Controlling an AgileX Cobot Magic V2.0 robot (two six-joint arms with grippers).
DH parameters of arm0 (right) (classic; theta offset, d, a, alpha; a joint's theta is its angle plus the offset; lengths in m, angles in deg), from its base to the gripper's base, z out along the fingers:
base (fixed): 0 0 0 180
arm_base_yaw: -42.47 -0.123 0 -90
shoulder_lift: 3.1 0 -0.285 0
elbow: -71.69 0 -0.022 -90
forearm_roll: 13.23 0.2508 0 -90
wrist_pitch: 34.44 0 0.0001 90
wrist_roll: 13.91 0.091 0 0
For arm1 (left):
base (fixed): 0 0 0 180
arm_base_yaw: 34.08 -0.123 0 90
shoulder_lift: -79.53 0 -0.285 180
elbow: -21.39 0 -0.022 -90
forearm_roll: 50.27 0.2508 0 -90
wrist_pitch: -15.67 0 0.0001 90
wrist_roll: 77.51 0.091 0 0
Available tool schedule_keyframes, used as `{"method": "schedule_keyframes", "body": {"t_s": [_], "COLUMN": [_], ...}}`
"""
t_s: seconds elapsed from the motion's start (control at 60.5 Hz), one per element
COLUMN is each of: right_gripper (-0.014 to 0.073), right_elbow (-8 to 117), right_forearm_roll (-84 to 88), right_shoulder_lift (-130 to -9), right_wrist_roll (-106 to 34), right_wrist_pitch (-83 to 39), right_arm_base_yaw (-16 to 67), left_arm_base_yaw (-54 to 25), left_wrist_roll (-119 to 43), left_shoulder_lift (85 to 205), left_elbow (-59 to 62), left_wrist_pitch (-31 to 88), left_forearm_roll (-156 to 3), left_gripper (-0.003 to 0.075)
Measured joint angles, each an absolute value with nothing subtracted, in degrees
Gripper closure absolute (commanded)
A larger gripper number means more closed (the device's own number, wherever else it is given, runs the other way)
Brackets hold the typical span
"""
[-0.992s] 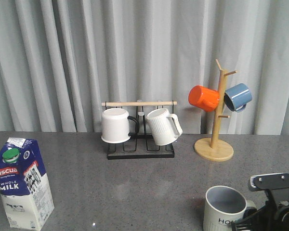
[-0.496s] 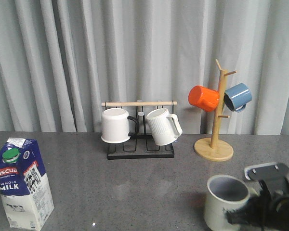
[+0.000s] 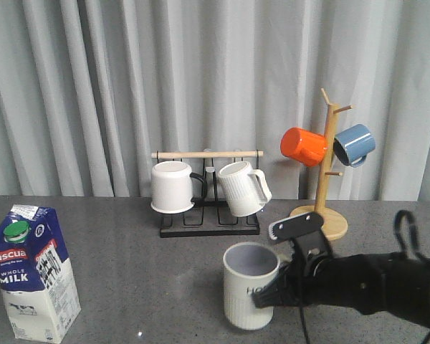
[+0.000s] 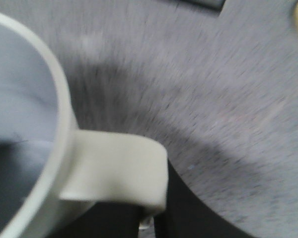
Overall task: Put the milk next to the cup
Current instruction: 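Slide the white mug with the right gripper toward the table's middle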
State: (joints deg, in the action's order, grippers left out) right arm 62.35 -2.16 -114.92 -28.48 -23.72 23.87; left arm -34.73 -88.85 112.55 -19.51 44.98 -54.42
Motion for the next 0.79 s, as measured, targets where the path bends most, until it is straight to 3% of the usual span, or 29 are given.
{"method": "schedule_keyframes", "body": {"t_s": [0.149, 0.479, 0.793], "right_gripper": [0.0523, 0.0267, 0.0251], "right_elbow": [62.7, 63.1, 63.1], "right_forearm_roll": [-1.9, -0.8, -0.8], "right_shoulder_lift": [-117.2, -116.5, -112.5], "right_wrist_roll": [-28.5, -28.5, -28.5], "right_wrist_pitch": [-20.9, -15.8, -9.3], "right_arm_base_yaw": [23.1, 22.9, 22.9], "left_arm_base_yaw": [-34.7, -34.7, -34.7], "left_wrist_roll": [-88.8, -88.8, -88.8], "left_shoulder_lift": [112.6, 112.6, 112.6], "left_elbow": [-19.5, -19.5, -19.5], "left_wrist_pitch": [45.7, 46.5, 46.8], "left_forearm_roll": [-54.4, -54.4, -54.4], "left_gripper": [0.0374, 0.0374, 0.0374]}}
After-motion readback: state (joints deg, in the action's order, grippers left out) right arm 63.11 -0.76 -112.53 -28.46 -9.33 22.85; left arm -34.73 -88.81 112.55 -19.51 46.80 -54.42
